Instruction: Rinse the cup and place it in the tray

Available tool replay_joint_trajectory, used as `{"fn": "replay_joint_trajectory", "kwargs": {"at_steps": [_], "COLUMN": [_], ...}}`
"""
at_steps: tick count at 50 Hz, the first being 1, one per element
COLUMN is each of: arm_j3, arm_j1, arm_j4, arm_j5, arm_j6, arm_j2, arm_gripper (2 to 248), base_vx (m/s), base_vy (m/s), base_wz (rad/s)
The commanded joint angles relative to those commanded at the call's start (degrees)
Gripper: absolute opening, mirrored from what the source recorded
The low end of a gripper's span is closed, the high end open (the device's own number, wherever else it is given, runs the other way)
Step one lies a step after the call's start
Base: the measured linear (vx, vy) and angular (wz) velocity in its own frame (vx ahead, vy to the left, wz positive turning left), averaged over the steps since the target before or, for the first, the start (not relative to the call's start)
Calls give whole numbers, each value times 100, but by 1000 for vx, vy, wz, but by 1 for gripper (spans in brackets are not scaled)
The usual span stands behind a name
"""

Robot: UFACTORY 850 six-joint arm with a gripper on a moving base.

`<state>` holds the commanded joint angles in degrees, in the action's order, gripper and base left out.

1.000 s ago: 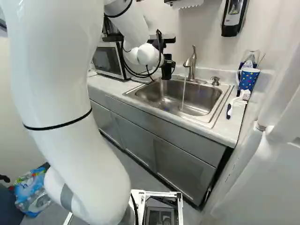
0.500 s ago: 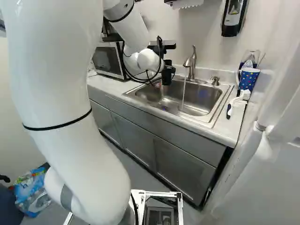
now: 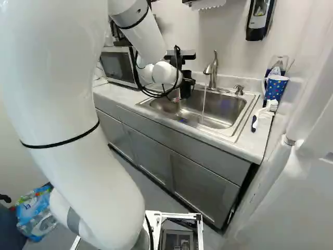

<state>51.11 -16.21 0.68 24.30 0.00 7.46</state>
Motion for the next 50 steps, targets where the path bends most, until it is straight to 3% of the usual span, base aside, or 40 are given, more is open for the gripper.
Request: {"fn": "replay_joint_trajectory", "kwargs": {"at_steps": [19, 50], "arm_j3": [-331, -386], "arm_j1": [-46, -50], "arm_j4": [113, 124], "arm_j5": [362, 373], "arm_j6": [0, 0], "arm_j2": [-77, 213], "arm_gripper": [125, 125], "base_vx": [0, 0], "base_vy": [0, 0], "base_wz": [0, 0]}}
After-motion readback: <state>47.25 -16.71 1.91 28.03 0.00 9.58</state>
